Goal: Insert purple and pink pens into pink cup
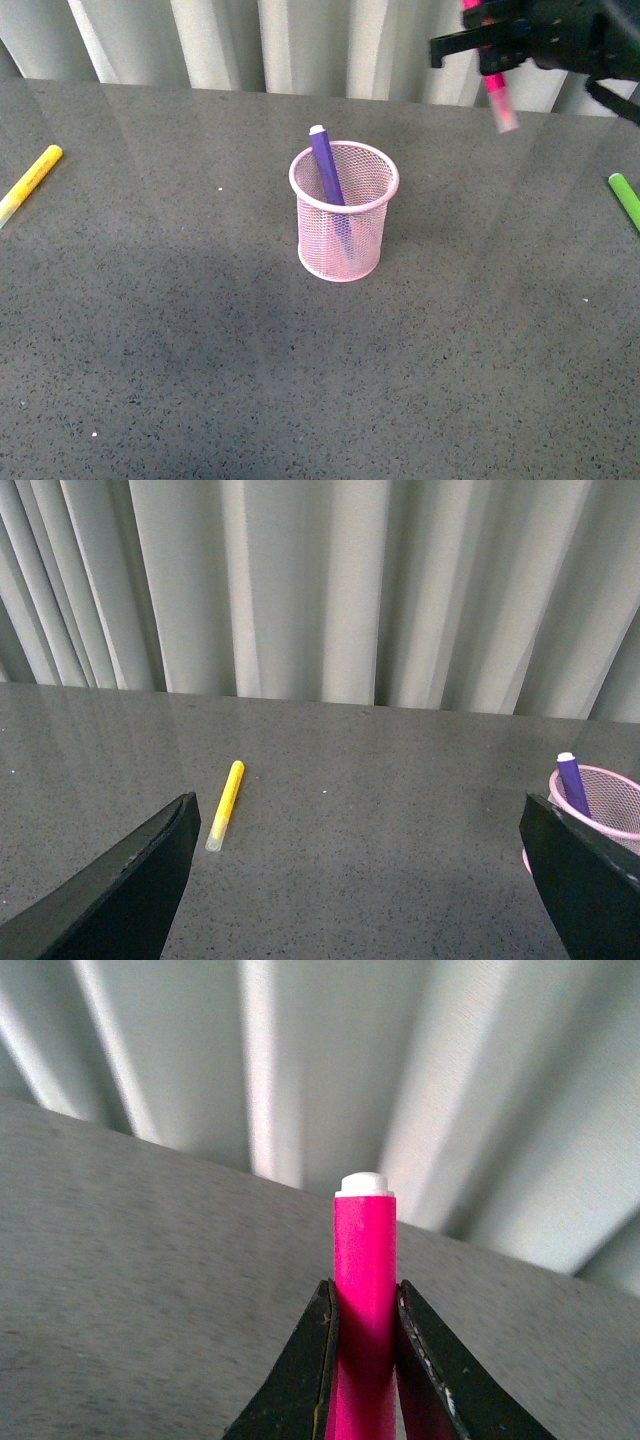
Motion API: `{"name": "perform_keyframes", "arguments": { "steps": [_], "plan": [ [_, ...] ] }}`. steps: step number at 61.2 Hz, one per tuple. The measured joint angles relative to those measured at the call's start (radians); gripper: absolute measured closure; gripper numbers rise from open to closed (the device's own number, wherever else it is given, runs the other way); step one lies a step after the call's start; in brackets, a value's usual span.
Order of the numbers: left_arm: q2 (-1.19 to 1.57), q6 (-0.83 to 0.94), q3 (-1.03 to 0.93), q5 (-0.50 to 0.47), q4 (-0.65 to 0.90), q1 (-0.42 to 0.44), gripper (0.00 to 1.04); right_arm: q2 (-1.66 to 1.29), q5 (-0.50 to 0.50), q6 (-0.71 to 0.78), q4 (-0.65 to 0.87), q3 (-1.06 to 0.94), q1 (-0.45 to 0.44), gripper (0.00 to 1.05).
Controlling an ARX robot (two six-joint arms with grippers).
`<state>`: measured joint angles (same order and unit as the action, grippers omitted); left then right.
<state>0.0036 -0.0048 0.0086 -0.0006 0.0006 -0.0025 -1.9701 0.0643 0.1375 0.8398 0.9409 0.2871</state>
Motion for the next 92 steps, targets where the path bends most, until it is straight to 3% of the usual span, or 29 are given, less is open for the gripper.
{"name": "perform_keyframes", "arguments": {
  "steps": [13, 26, 92],
  "plan": [
    [0.000, 0.000, 0.000, 0.000, 0.000, 0.000, 0.07, -0.066, -0.009, 0.069, 0.230, -0.024, 0.117, 0.93],
    [0.000, 0.000, 0.000, 0.000, 0.000, 0.000, 0.07, -0.140, -0.011, 0.087, 0.337, -0.023, 0.179, 0.93],
    [0.000, 0.000, 0.000, 0.000, 0.000, 0.000, 0.07, -0.199, -0.037, -0.010, 0.407, -0.049, 0.233, 0.93]
  ]
}}
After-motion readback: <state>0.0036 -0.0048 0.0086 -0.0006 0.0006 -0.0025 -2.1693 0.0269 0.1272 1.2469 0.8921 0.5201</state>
